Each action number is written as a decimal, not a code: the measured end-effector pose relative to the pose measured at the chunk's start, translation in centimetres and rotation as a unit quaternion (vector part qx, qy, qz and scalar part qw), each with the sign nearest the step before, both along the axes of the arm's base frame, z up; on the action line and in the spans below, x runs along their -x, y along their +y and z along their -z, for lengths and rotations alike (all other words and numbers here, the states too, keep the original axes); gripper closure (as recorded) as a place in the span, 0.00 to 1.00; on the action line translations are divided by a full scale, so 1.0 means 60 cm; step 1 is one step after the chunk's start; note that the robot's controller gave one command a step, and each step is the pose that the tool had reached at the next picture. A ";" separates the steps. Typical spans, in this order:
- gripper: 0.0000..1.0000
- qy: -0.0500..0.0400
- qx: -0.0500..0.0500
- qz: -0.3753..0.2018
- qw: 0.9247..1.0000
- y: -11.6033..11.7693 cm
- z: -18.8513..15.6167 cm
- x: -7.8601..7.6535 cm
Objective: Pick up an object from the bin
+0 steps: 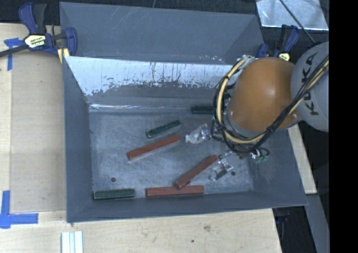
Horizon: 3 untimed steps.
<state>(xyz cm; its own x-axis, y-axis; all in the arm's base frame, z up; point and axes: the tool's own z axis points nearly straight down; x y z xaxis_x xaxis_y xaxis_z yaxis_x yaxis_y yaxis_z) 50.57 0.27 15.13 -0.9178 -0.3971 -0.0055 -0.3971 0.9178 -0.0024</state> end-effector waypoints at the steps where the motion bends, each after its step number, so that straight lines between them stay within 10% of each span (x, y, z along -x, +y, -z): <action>1: 0.00 0.000 0.001 -0.105 0.994 0.029 0.108 0.027; 2: 1.00 -0.003 0.002 -0.112 0.994 0.029 0.112 0.024; 3: 1.00 -0.003 0.002 -0.112 0.994 0.029 0.112 0.024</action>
Offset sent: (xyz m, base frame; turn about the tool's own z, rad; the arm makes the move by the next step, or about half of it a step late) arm -0.0204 0.0390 -0.0813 -0.3132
